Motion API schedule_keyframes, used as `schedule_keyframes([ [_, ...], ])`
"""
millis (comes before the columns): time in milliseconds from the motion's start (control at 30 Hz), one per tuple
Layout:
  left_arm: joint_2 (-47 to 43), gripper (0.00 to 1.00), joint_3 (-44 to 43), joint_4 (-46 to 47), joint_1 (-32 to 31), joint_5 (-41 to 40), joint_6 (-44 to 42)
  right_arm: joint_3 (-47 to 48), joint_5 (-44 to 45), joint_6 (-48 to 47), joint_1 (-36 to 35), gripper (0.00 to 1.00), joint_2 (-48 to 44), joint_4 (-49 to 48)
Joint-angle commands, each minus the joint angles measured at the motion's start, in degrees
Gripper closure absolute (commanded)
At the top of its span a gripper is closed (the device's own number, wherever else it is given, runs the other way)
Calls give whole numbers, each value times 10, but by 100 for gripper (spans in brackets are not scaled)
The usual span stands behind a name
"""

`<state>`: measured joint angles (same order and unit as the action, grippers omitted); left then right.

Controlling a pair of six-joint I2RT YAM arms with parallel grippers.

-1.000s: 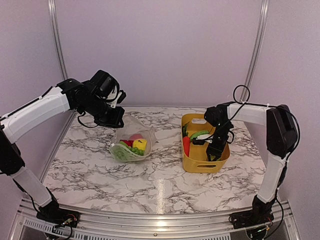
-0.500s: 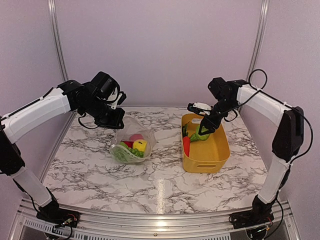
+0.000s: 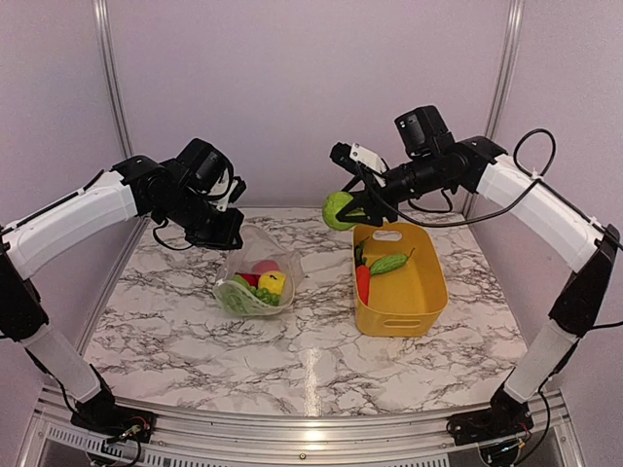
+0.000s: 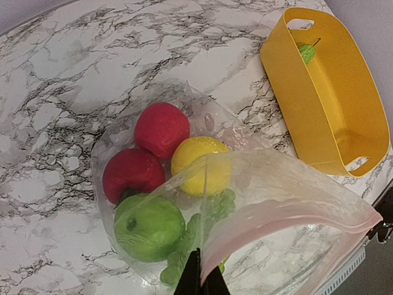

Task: Place the food in the zip-top bag and seal the zipper
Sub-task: Place the fake fruit in the zipper food storage bag.

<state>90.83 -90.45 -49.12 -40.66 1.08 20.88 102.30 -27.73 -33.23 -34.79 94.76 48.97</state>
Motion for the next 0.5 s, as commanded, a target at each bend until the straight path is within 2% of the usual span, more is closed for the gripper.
schedule_keyframes([
  [0, -5, 100, 2, 19, 1, 9, 11, 31, -32, -3, -63, 51, 3, -52],
  [267, -7, 100, 3, 26, 1, 15, 13, 69, -17, -13, -172, 51, 59, -58],
  [467, -13, 100, 4, 28, 1, 22, 16, 68, 29, -39, -213, 50, 83, -65],
])
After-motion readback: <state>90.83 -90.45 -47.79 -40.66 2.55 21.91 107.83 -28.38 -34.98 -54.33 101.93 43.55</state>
